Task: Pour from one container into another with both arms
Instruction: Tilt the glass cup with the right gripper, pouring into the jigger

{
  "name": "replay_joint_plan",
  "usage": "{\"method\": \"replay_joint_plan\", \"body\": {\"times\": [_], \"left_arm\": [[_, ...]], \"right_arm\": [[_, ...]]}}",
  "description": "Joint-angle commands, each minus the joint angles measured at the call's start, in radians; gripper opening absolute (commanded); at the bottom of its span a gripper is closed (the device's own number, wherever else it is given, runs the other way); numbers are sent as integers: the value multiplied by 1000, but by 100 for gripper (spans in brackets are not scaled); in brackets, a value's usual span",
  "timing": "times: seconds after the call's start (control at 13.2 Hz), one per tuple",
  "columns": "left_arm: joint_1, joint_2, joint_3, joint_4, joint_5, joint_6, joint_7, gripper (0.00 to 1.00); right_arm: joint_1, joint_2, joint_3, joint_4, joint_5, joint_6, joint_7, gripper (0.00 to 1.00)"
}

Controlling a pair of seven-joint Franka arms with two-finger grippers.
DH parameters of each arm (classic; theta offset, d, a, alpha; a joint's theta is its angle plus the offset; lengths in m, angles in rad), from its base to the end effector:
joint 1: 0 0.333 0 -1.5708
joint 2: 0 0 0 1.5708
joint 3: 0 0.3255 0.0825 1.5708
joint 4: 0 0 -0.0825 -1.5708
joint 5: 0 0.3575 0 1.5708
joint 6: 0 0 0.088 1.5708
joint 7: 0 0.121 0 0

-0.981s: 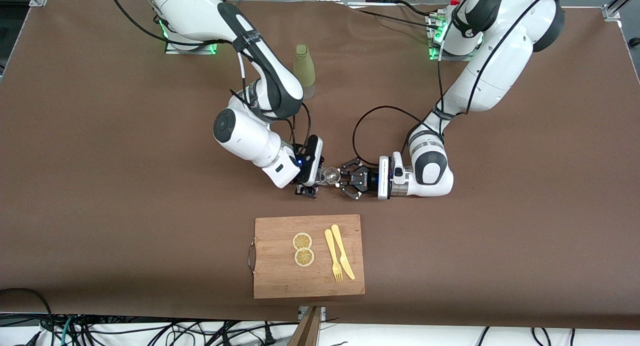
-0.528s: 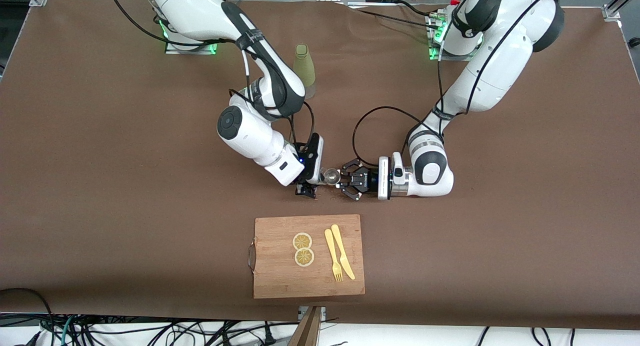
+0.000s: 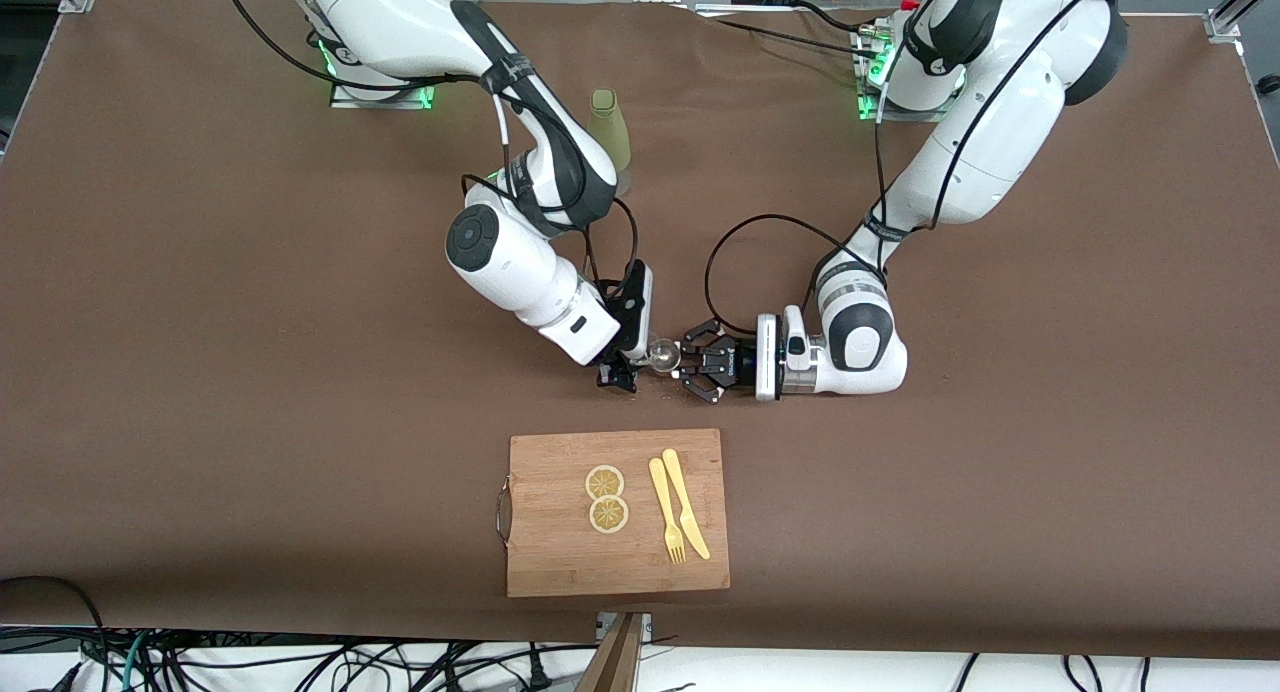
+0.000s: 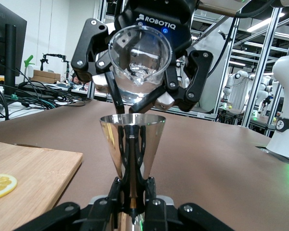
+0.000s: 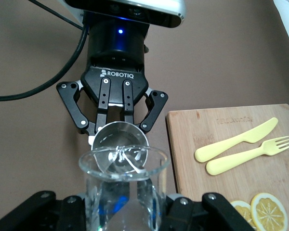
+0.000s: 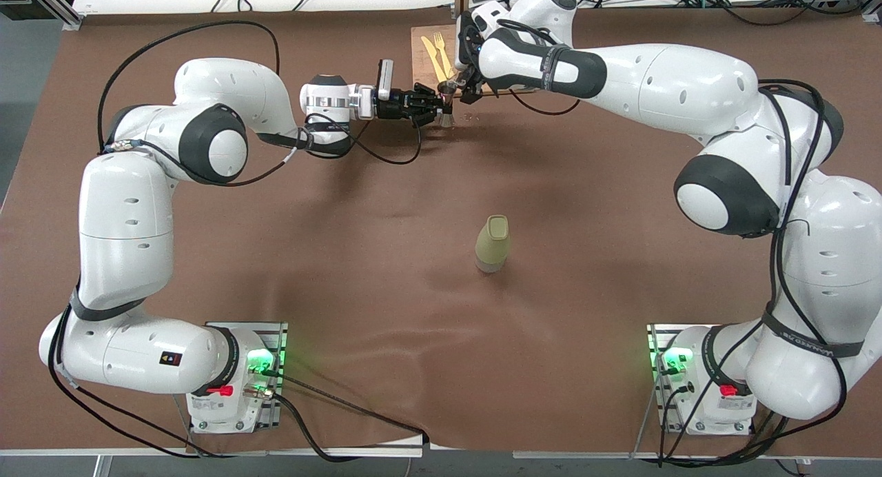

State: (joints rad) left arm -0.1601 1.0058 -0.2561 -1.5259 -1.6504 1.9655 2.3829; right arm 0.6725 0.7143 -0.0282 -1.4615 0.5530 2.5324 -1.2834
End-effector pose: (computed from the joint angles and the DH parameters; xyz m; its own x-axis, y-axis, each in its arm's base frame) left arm 0.6064 -0.3185 0.1227 0.1701 -0.0666 0.9832 -0.9854 -0.0011 0.1704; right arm 0.5906 0.4475 0.3066 -0.0026 0.8816 0.4720 0.9896 -0.0657 0.1281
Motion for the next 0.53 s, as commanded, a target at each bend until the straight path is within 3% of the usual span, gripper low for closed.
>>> {"method": "replay_joint_plan", "body": {"times": [0.0,0.15,0.45], "left_arm": [[-12,14,0,23,-34,24,81,0],[-10,16,1,23,-34,24,82,0],[-12,16,1,23,-34,24,82,0]], "right_arm": [[19,-21,-12,-14,-47,6,25,0],[19,-21,-12,-13,-91,8,25,0],[19,-19,-12,-13,-100,8,25,0]]}}
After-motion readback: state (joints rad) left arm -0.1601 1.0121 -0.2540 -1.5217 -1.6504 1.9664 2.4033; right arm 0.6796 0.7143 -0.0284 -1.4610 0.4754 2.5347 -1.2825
